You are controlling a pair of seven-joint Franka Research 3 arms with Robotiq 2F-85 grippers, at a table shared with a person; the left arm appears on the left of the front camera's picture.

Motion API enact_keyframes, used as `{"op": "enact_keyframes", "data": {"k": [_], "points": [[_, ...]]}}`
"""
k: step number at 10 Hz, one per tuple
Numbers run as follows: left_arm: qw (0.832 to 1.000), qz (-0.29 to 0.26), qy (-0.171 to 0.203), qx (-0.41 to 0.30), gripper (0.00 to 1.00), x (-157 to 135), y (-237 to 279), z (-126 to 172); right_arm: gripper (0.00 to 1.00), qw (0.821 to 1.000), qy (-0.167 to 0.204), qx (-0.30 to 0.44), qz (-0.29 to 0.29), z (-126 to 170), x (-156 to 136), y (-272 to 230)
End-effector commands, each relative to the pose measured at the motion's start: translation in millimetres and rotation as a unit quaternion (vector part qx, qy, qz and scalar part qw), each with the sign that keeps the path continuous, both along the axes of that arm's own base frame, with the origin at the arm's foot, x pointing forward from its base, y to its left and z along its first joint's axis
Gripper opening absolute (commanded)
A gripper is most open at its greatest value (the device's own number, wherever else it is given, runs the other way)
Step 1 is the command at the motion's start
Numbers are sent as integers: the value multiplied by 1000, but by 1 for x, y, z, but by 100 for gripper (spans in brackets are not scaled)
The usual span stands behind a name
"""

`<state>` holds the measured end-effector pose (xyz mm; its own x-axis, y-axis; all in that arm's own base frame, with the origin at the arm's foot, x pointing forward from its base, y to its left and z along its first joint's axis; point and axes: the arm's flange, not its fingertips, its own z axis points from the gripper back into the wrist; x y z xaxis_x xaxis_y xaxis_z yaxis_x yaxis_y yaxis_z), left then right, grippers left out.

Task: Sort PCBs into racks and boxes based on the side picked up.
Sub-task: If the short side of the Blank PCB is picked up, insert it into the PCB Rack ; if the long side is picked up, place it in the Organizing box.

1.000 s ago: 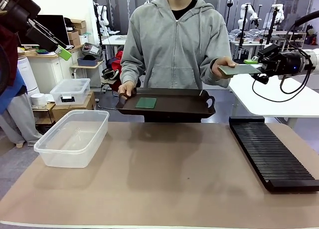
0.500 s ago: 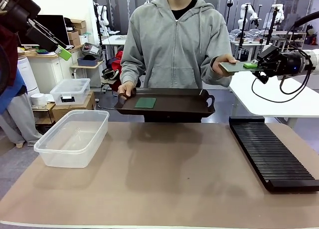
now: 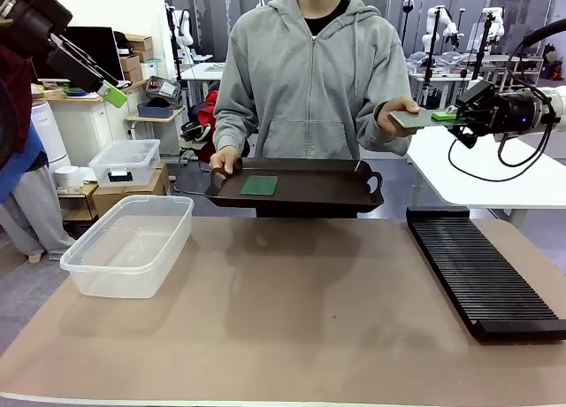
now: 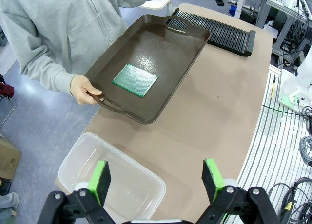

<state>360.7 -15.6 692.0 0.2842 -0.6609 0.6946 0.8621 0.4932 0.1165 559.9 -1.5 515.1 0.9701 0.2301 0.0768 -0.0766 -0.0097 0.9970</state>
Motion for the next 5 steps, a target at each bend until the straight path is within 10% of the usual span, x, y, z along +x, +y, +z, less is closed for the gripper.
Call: {"op": "enact_keyframes", "data": {"k": [1, 5], "points": [[1000, 0, -2, 0, 100, 1, 0, -2, 0, 1000, -5, 6, 9, 0, -2, 1], [1000, 0, -2, 0, 100, 1, 0, -2, 0, 1000, -5, 6, 9, 0, -2, 1]]}}
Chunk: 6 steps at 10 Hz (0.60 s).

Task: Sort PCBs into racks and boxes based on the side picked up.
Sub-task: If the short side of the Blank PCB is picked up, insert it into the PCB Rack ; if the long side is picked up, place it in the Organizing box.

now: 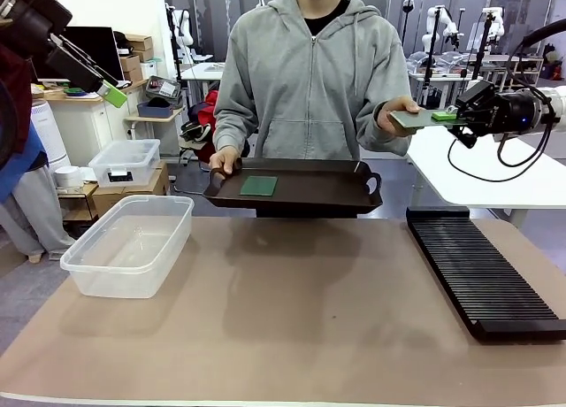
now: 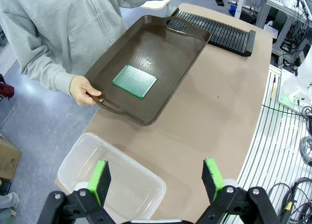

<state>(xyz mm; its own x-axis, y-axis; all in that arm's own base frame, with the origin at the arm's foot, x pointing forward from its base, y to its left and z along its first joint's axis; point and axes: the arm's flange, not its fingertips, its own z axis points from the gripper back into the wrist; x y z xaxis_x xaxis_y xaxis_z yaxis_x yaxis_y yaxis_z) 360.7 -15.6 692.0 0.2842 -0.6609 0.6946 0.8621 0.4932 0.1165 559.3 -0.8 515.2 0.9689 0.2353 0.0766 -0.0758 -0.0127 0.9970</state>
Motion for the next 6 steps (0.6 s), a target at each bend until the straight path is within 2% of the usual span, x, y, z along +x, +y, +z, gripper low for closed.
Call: {"op": "enact_keyframes", "data": {"k": [1, 6], "points": [[1000, 0, -2, 0, 100, 1, 0, -2, 0, 1000, -5, 5, 7, 0, -1, 1], [1000, 0, -2, 0, 100, 1, 0, -2, 0, 1000, -5, 5, 7, 0, -1, 1]]}}
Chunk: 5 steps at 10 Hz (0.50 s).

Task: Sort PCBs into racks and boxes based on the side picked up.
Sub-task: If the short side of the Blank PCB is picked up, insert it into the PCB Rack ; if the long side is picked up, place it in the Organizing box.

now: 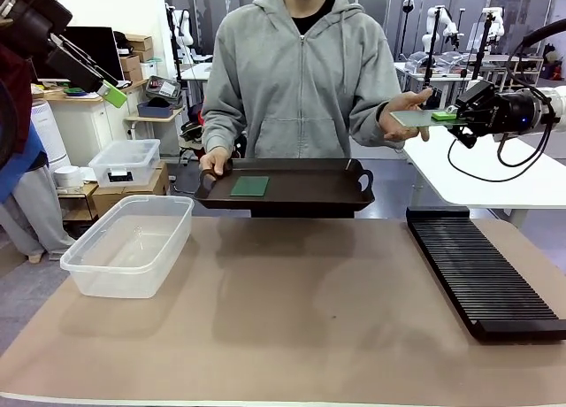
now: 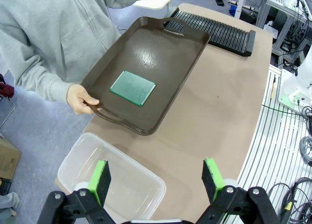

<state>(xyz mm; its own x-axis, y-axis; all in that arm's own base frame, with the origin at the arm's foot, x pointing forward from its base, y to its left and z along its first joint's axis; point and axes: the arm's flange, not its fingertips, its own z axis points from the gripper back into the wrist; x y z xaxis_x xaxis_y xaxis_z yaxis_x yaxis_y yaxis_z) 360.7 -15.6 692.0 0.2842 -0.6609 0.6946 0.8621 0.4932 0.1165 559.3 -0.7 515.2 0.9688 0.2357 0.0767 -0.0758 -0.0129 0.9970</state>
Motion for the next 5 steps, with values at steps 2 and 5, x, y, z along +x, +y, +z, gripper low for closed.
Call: {"op": "enact_keyframes", "data": {"k": [2, 5], "points": [[1000, 0, -2, 0, 100, 1, 0, -2, 0, 1000, -5, 5, 6, 0, -1, 0], [1000, 0, -2, 0, 100, 1, 0, -2, 0, 1000, -5, 5, 6, 0, -1, 0]]}}
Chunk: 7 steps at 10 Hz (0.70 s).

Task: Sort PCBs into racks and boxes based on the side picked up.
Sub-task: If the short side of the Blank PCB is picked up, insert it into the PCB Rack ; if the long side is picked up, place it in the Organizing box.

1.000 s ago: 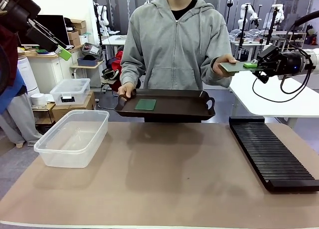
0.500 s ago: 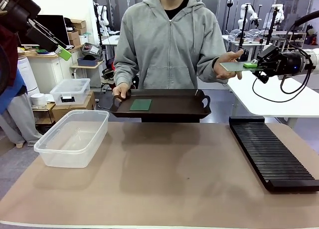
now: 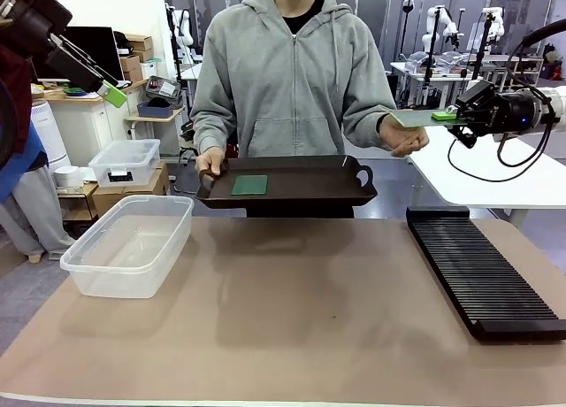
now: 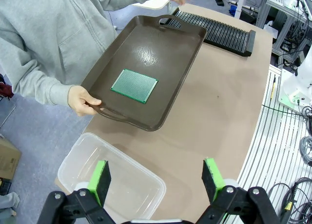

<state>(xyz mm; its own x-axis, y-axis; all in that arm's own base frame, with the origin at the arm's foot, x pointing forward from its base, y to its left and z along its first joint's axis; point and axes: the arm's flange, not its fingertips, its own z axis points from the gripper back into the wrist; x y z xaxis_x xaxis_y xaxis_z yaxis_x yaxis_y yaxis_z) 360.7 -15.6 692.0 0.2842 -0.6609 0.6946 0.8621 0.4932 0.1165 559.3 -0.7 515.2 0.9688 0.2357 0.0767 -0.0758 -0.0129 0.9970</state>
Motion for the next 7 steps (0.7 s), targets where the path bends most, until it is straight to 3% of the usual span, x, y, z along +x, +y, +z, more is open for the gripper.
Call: {"op": "enact_keyframes", "data": {"k": [1, 7], "points": [[1000, 0, -2, 0, 100, 1, 0, -2, 0, 1000, -5, 5, 6, 0, -1, 0], [1000, 0, -2, 0, 100, 1, 0, -2, 2, 1000, 0, 0, 0, 0, 0, 0]]}}
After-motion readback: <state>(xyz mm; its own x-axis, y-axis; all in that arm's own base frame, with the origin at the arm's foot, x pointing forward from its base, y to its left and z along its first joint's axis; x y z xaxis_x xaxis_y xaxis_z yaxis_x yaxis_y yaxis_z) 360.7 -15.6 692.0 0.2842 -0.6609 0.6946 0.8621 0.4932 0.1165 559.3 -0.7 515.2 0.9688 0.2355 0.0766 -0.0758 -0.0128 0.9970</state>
